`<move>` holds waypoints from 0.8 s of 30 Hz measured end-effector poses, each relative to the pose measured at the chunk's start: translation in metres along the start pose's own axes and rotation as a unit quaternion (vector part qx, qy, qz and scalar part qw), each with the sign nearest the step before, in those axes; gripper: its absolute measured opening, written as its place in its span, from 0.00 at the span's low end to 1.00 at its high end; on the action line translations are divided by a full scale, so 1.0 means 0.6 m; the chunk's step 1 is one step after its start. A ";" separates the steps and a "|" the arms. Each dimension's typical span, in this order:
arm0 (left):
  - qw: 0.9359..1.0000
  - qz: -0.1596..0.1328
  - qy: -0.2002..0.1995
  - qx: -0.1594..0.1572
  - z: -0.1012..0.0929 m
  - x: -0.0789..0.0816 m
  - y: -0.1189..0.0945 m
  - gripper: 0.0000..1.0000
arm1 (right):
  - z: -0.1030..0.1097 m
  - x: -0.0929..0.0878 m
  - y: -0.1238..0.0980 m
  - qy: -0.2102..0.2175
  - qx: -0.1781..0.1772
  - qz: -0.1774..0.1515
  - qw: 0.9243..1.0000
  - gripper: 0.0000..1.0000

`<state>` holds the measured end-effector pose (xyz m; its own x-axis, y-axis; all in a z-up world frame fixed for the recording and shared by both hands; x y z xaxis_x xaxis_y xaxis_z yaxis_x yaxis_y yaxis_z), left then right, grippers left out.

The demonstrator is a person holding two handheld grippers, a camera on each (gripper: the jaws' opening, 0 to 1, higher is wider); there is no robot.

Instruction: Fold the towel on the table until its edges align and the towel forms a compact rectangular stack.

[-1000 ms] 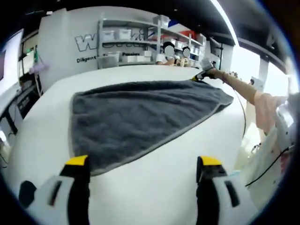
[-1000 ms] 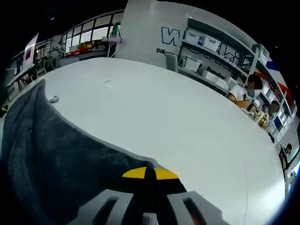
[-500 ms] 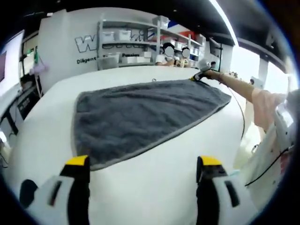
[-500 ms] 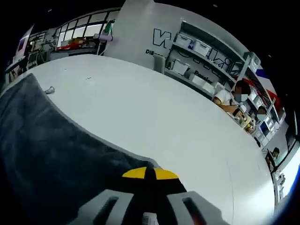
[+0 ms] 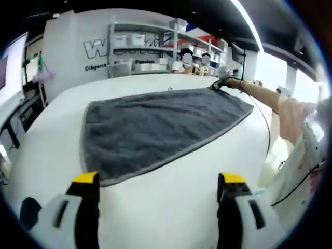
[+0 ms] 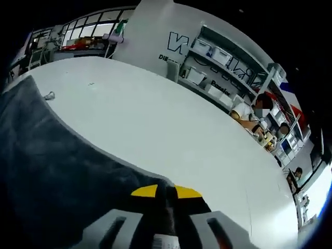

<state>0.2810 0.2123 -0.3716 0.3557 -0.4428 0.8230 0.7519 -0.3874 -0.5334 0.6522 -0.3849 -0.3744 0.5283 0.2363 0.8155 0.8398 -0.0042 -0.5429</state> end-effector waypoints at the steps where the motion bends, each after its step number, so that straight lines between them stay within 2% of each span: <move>1: 1.000 0.000 0.000 0.000 0.001 0.000 0.000 0.99 | -0.005 -0.001 -0.004 0.000 -0.002 0.000 1.000 0.33; 4: 1.000 0.001 0.001 0.002 0.003 0.000 -0.002 0.99 | -0.020 0.000 -0.022 0.012 -0.011 -0.003 1.000 0.44; 7: 1.000 -0.001 0.000 0.004 0.004 0.002 -0.002 0.99 | -0.026 0.004 -0.046 0.039 0.002 -0.020 0.999 0.53; 9: 1.000 -0.003 0.000 0.003 0.003 0.004 -0.001 0.99 | -0.031 0.004 -0.063 0.054 0.006 -0.021 0.998 0.58; 12: 1.000 -0.002 0.000 0.001 0.003 0.004 0.000 0.99 | -0.026 -0.001 -0.085 0.071 0.033 -0.016 0.997 0.66; 17: 1.000 -0.004 0.004 -0.004 -0.001 0.008 0.001 0.99 | -0.019 -0.012 -0.128 0.071 0.059 -0.020 0.996 0.73; 20: 1.000 -0.004 0.006 -0.007 -0.001 0.010 0.001 0.99 | -0.006 -0.025 -0.159 0.070 0.092 -0.016 0.993 0.79; 24: 1.000 -0.003 0.007 -0.009 0.001 0.009 -0.001 0.99 | 0.007 -0.044 -0.200 0.055 0.118 -0.014 0.991 0.87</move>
<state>0.2825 0.2105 -0.3667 0.3424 -0.4523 0.8235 0.7440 -0.4048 -0.5316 0.5367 -0.3864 -0.3318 0.5264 0.1253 0.8410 0.8086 0.2319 -0.5407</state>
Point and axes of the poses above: the point that each gripper's makers call its tool centre point, and the gripper's own axes: y roughly forward along the fingers, z roughly to its left, x roughly out of its top, the point moved 5 cm from there along -y, roughly backward along the fingers, and after that the axes turned 15 degrees about y, right-handed, at the moved point
